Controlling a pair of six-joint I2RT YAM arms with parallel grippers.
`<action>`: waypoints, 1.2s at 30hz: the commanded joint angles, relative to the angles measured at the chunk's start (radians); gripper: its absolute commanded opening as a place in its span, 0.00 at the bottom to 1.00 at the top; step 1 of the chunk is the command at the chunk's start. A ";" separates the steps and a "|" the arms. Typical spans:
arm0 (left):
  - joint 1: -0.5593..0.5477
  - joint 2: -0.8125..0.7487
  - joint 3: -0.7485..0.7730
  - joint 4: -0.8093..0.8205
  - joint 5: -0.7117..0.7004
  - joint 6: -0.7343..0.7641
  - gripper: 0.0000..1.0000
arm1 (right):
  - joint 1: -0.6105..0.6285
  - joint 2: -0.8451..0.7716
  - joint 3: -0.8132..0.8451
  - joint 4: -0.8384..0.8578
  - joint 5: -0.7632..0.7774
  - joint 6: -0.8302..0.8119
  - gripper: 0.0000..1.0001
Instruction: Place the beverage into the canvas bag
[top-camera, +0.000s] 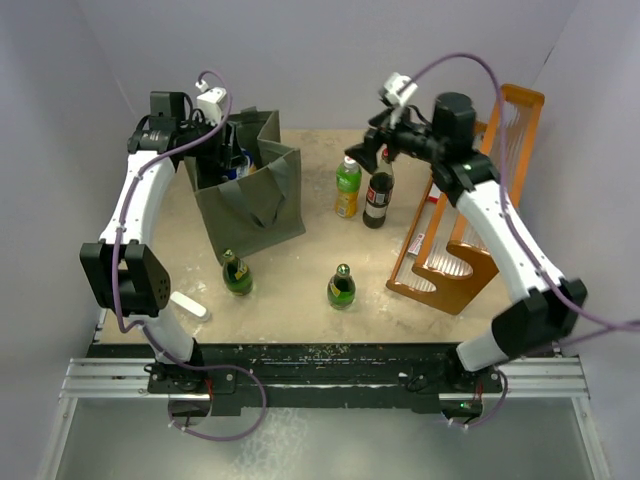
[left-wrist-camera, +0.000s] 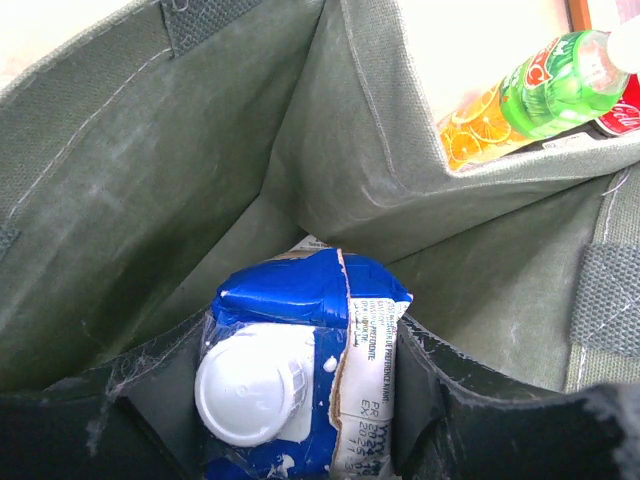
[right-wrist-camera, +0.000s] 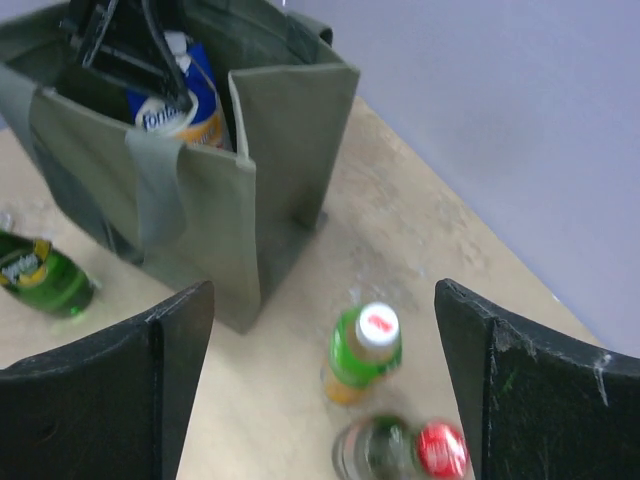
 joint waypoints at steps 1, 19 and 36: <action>0.002 -0.148 0.034 0.198 0.070 0.000 0.00 | 0.107 0.151 0.205 0.007 0.101 0.042 0.91; -0.032 -0.158 -0.025 0.230 0.028 0.032 0.00 | 0.332 0.643 0.840 -0.341 0.390 0.148 0.78; -0.041 -0.217 -0.152 0.328 0.020 0.026 0.00 | 0.358 0.732 0.901 -0.440 0.471 0.153 0.27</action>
